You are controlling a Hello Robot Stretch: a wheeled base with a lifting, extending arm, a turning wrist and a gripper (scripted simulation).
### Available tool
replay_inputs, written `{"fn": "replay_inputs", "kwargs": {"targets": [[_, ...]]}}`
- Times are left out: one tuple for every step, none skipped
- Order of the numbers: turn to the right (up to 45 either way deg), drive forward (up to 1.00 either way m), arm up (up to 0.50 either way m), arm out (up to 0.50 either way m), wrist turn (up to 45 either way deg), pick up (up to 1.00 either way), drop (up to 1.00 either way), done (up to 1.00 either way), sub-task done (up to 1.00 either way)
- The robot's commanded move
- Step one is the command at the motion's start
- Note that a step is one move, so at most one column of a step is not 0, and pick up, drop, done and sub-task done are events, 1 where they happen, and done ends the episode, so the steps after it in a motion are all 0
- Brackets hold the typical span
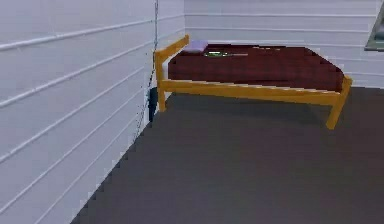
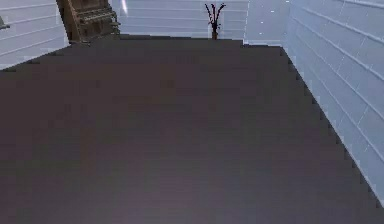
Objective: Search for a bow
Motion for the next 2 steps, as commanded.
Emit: {"fn": "replay_inputs", "kwargs": {"targets": [[0.0, 1.0, 0.0, 0.0, 0.0, 0.0, 0.0, 0.0, 0.0], [3.0, 0.0, 0.0, 0.0, 0.0, 0.0, 0.0, 0.0, 0.0]]}}
